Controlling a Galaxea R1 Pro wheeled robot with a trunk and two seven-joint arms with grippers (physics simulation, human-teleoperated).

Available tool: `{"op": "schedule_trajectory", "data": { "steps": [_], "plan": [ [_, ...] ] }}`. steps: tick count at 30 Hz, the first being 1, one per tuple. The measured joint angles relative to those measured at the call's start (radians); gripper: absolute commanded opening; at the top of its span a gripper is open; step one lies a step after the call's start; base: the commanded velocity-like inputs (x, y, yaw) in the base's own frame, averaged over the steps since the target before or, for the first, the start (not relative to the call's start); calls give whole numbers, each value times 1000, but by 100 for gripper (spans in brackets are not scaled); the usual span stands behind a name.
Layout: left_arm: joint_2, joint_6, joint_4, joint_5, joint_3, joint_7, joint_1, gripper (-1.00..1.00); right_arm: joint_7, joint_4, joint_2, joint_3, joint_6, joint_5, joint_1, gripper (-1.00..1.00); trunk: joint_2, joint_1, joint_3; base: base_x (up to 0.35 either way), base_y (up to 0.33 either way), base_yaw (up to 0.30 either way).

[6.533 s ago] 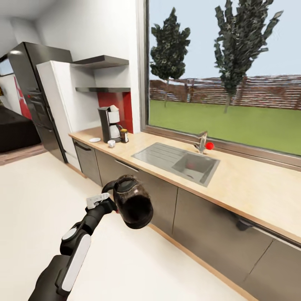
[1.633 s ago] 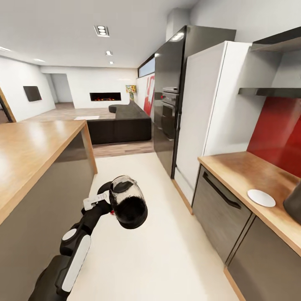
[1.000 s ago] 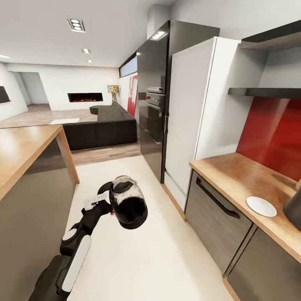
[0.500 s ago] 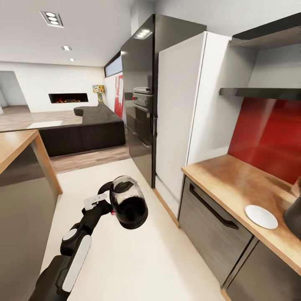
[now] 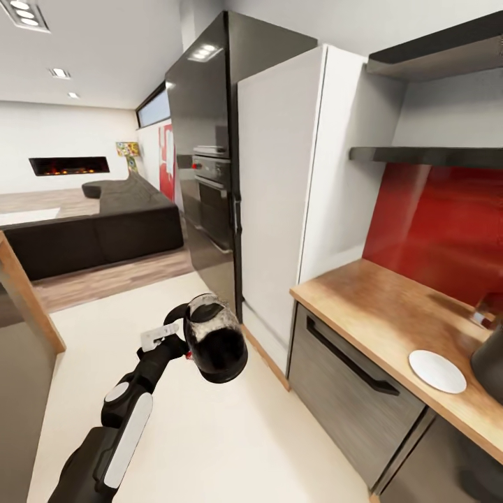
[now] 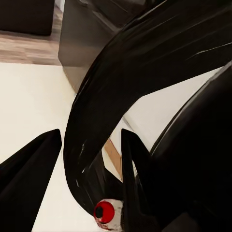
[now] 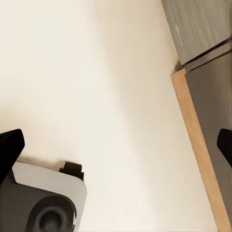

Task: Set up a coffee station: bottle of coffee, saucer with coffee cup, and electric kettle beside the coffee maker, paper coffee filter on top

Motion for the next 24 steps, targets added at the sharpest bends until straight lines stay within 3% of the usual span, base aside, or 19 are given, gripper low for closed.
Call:
{"op": "schedule_trajectory", "data": {
  "steps": [10, 24],
  "plan": [
    [0, 0, 0, 0, -1, 0, 0, -100, 0, 0, 0, 0, 0, 0, 0, 100, 0, 0, 0, 309, 87, -261],
    [0, 0, 0, -1, 1, 3, 0, -100, 0, 1, 0, 0, 2, 0, 0, 100, 0, 1, 0, 17, 1, -261]
  ]
}}
